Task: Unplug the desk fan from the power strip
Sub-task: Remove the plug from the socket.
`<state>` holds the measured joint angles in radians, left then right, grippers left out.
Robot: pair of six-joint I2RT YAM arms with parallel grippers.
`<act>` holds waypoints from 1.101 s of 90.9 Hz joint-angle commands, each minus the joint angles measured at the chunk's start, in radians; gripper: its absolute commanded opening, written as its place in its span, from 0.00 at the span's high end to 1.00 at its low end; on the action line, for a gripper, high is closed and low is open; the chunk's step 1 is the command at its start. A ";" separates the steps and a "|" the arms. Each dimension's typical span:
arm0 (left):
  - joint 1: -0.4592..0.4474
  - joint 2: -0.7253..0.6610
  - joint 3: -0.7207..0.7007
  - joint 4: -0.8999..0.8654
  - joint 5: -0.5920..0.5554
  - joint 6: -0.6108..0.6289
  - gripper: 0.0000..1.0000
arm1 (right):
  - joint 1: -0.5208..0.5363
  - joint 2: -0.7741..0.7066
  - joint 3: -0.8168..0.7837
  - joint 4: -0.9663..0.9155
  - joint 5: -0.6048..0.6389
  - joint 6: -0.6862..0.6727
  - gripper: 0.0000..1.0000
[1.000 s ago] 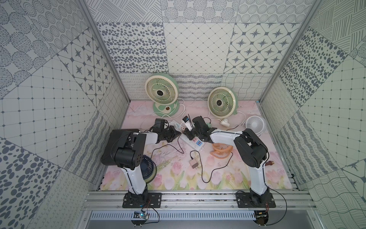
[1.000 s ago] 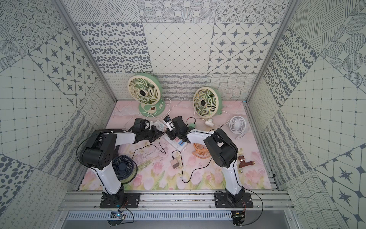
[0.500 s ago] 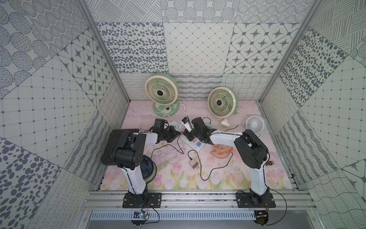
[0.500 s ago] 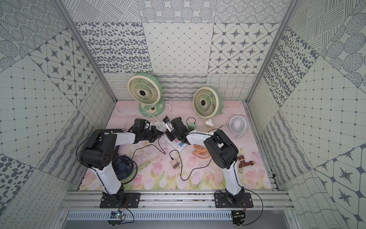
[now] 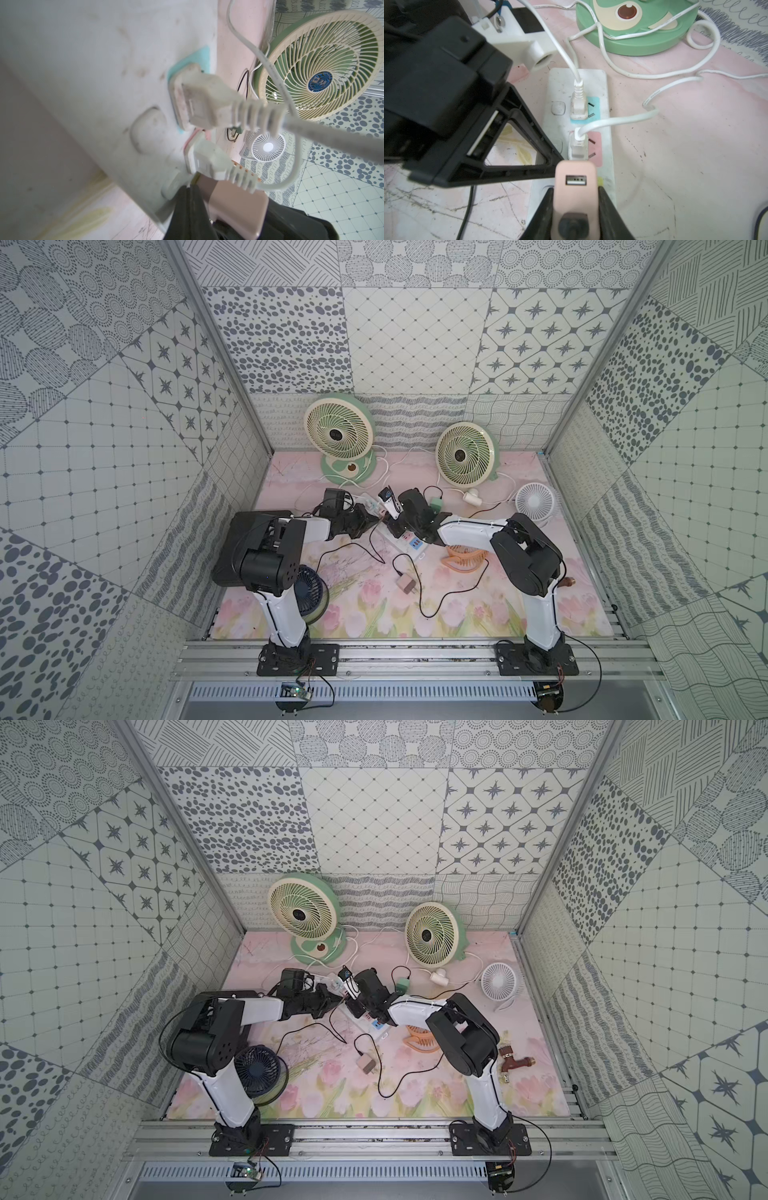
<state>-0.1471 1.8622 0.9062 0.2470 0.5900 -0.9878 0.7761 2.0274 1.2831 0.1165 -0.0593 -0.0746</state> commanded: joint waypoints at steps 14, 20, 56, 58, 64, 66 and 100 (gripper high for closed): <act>0.007 -0.004 0.000 -0.094 -0.035 0.033 1.00 | -0.011 -0.054 0.020 0.064 -0.054 0.033 0.83; 0.008 -0.002 0.001 -0.087 -0.034 0.031 1.00 | 0.017 -0.053 0.024 0.045 -0.009 -0.009 0.83; 0.010 -0.001 -0.027 -0.056 -0.038 0.017 1.00 | 0.003 -0.076 -0.001 0.051 -0.012 0.003 0.83; 0.010 0.002 -0.027 -0.054 -0.037 0.016 1.00 | 0.012 -0.076 -0.003 0.051 0.008 -0.011 0.83; 0.008 0.006 -0.026 -0.049 -0.035 0.011 1.00 | 0.016 -0.078 -0.007 0.052 0.019 -0.008 0.83; 0.010 0.007 -0.026 -0.047 -0.034 0.011 1.00 | 0.011 -0.077 -0.009 0.054 0.016 0.007 0.83; 0.012 -0.029 -0.019 -0.072 -0.029 0.024 1.00 | -0.053 -0.162 -0.035 0.018 -0.063 0.052 0.82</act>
<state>-0.1413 1.8565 0.8925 0.2653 0.5976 -0.9810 0.7219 1.9484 1.2472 0.1146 -0.0937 -0.0288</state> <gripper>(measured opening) 0.047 0.324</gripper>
